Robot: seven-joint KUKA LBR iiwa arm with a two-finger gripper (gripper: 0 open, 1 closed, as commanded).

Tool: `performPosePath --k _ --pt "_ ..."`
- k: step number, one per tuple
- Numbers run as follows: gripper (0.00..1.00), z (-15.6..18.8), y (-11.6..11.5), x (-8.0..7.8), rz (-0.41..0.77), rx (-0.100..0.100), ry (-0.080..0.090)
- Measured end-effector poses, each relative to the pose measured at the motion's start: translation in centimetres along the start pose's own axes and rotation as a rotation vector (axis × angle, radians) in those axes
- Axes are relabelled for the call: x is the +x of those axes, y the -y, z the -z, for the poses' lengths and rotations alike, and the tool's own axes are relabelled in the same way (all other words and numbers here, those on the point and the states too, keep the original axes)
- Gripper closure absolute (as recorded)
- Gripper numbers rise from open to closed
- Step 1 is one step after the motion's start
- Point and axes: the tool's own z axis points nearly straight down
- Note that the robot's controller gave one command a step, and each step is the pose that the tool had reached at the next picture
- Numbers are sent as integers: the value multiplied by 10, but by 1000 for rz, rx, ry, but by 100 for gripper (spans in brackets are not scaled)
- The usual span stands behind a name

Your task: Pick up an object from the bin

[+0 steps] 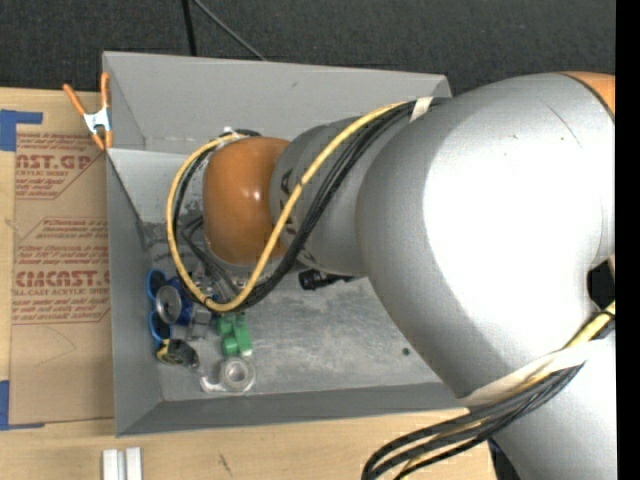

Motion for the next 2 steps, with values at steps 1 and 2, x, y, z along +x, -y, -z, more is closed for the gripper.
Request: performPosePath --k 1,2 --pt "100 112 13 8 -20 -2 -1" --pt "100 219 18 -21 12 -3 2"
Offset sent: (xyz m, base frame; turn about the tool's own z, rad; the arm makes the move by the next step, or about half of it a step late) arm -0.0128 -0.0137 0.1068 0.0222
